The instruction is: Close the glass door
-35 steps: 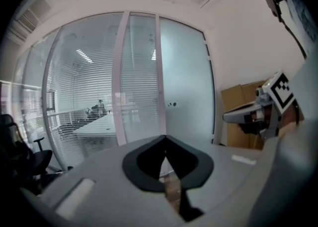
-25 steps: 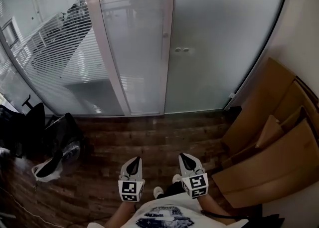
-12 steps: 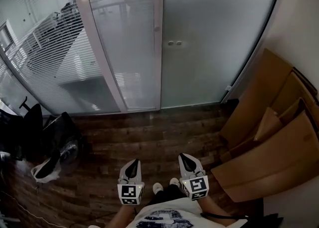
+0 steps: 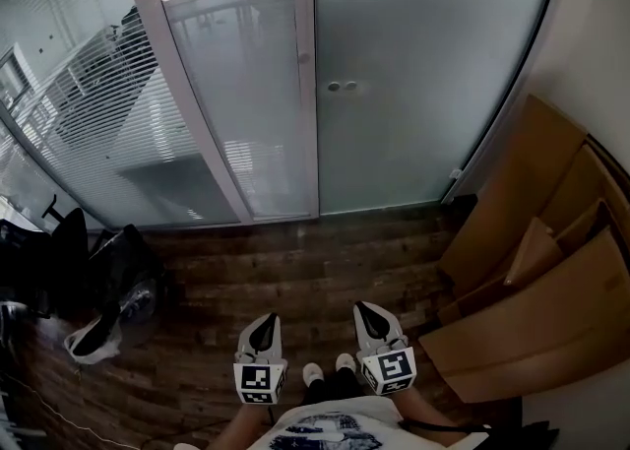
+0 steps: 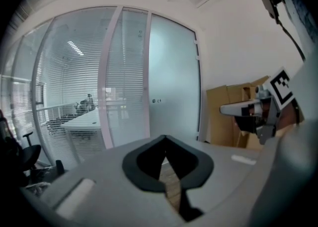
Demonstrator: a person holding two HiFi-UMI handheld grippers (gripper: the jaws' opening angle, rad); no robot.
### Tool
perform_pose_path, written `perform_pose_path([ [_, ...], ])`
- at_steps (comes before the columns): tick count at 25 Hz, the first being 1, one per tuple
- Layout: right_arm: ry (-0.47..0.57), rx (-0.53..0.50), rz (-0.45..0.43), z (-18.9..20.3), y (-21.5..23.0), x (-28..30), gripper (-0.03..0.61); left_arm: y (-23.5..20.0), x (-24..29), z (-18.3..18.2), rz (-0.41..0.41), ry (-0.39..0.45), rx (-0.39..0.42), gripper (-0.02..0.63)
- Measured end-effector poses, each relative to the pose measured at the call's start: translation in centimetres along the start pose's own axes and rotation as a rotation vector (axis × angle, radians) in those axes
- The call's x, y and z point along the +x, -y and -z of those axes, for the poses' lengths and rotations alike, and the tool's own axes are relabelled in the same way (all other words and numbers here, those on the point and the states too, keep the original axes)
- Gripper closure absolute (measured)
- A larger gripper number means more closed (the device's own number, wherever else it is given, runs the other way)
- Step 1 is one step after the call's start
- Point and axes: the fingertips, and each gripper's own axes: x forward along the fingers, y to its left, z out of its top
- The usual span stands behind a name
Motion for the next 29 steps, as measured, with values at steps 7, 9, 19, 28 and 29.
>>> perform_pose_path([
  [7, 0.039, -0.021, -0.04, -1.8, 1.4, 1.6, 0.572, 0.4, 2.3, -2.4, -0.014, 0.025, 0.016, 0.613],
  [9, 0.04, -0.026, -0.042, -2.0, 2.0, 1.9, 0.572, 0.6, 2.9, -2.8, -0.016, 0.032, 0.023, 0.613],
  [19, 0.024, -0.061, -0.058, -2.3, 3.5, 3.1, 0.572, 1.4, 4.9, -3.5, -0.008, 0.057, 0.037, 0.613],
  [28, 0.009, -0.06, -0.056, -1.5, 4.7, 3.4, 0.572, 2.2, 6.1, -4.1, -0.001, 0.045, 0.032, 0.613],
  [29, 0.006, -0.06, -0.054, -1.4, 4.8, 3.4, 0.572, 2.2, 6.3, -4.1, 0.0, 0.048, 0.033, 0.613],
])
